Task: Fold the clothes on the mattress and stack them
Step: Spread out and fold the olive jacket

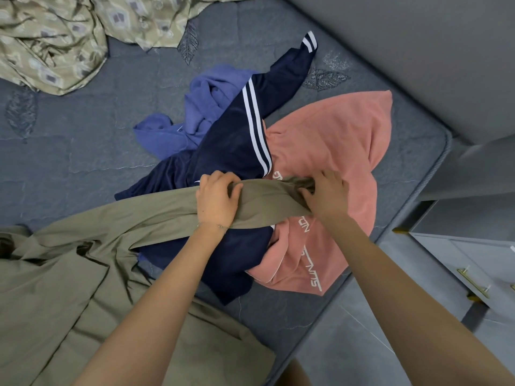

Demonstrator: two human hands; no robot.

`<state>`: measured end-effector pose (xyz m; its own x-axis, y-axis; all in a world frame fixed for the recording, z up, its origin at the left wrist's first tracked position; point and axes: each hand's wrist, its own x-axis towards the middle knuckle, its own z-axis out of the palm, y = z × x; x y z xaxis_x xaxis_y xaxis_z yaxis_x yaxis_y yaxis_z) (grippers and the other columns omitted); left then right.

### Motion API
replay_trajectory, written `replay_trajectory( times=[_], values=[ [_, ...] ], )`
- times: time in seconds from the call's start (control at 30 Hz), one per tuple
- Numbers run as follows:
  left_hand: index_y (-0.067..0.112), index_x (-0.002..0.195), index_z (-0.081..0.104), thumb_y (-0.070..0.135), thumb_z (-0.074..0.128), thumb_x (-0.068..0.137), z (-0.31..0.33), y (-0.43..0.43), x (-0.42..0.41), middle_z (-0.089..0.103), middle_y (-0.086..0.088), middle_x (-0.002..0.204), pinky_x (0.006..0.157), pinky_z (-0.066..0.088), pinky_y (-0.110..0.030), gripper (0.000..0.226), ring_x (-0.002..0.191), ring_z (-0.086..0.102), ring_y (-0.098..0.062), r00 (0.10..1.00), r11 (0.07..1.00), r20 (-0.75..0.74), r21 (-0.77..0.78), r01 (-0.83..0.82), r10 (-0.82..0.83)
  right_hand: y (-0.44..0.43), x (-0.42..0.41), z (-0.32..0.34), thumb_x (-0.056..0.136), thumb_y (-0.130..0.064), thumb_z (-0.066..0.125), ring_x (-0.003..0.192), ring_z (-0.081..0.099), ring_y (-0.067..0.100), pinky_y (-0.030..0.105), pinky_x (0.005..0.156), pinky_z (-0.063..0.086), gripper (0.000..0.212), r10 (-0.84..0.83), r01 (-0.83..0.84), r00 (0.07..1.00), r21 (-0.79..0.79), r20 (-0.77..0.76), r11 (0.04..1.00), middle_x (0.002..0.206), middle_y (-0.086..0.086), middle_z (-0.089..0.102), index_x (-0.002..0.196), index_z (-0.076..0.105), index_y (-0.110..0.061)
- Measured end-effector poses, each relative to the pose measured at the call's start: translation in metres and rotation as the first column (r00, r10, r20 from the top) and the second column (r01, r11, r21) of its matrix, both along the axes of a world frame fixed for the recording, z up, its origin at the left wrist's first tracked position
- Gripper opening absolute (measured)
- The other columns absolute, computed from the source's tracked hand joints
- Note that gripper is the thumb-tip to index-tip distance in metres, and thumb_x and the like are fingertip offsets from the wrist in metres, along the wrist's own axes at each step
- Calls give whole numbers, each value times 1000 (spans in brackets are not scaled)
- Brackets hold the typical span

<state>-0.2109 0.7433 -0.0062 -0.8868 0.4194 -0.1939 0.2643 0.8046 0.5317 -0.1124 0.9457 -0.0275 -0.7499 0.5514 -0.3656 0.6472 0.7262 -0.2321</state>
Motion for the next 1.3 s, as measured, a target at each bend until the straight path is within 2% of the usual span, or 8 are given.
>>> replay_trajectory(
  times=[0.13, 0.3, 0.47, 0.57, 0.73, 0.9, 1.1, 1.3],
  values=[
    [9, 88, 67, 9, 60, 92, 17, 7, -19, 63, -4, 87, 81, 27, -15, 8, 84, 53, -25, 977, 954, -79, 246, -174, 199, 10, -11, 9, 91, -28, 64, 74, 52, 26, 33, 66, 34, 31, -188, 144, 957, -201, -220, 969, 74, 5, 54, 68, 48, -15],
    [10, 100, 70, 11, 62, 90, 22, 8, -36, 65, -5, 97, 88, 25, -6, 12, 96, 55, -29, 960, 932, -85, 276, -236, 268, 5, -36, 31, 97, -34, 56, 62, 41, 10, 27, 57, 31, 33, -418, 241, 851, -471, -318, 849, 68, -5, 46, 69, 43, -22],
    [15, 126, 60, 13, 63, 90, 22, -11, -22, 53, -7, 128, 104, 26, -23, 36, 120, 45, -22, 979, 961, 2, 193, -200, 203, -21, -62, 48, 89, -32, 70, 58, 52, 7, 18, 55, 39, 31, -553, 262, 782, -652, -289, 711, 62, -6, 59, 71, 61, -8],
    [8, 113, 65, 9, 59, 94, 30, -24, -14, 62, -5, 117, 106, 39, -28, 20, 114, 55, -18, 959, 876, 204, 402, -267, 198, -53, -79, 64, 87, -31, 72, 52, 50, -3, 12, 56, 37, 29, -433, 169, 855, -639, -284, 751, 63, -7, 61, 67, 64, -11],
    [20, 107, 63, 28, 55, 97, 51, -60, -6, 68, 4, 103, 84, 52, -22, 15, 95, 65, -5, 657, 624, 754, 505, -597, 18, -124, -103, 95, 94, -24, 64, 50, 53, -2, 8, 47, 39, 33, -244, 52, 950, -671, -195, 740, 62, -5, 55, 62, 58, -17],
    [9, 134, 51, 39, 71, 82, 62, -132, 4, 63, -11, 126, 104, 46, -41, 63, 117, 59, -23, 562, 495, 814, 432, -754, 147, -215, -111, 115, 101, -23, 50, 62, 60, 9, 12, 52, 49, 30, -121, -13, 986, -783, -112, 622, 72, 4, 63, 91, 67, 0],
    [6, 103, 58, 2, 55, 96, 64, -261, 19, 63, -2, 96, 79, 48, -12, 9, 81, 60, 4, 613, 336, 589, 518, -787, 527, -329, -97, 106, 99, -27, 54, 94, 64, 14, 24, 85, 46, 20, 83, -269, 947, -626, -310, 732, 100, 0, 69, 104, 68, -14],
    [-7, 105, 61, 6, 53, 97, 50, -401, 51, 64, -17, 106, 81, 41, -19, 17, 98, 54, -16, 478, 263, 485, 446, -855, 732, -421, -58, 67, 101, -40, 48, 137, 35, 29, 43, 113, 28, 48, 547, -567, 823, -261, -150, 782, 146, 8, 45, 143, 46, -17]
  ],
)
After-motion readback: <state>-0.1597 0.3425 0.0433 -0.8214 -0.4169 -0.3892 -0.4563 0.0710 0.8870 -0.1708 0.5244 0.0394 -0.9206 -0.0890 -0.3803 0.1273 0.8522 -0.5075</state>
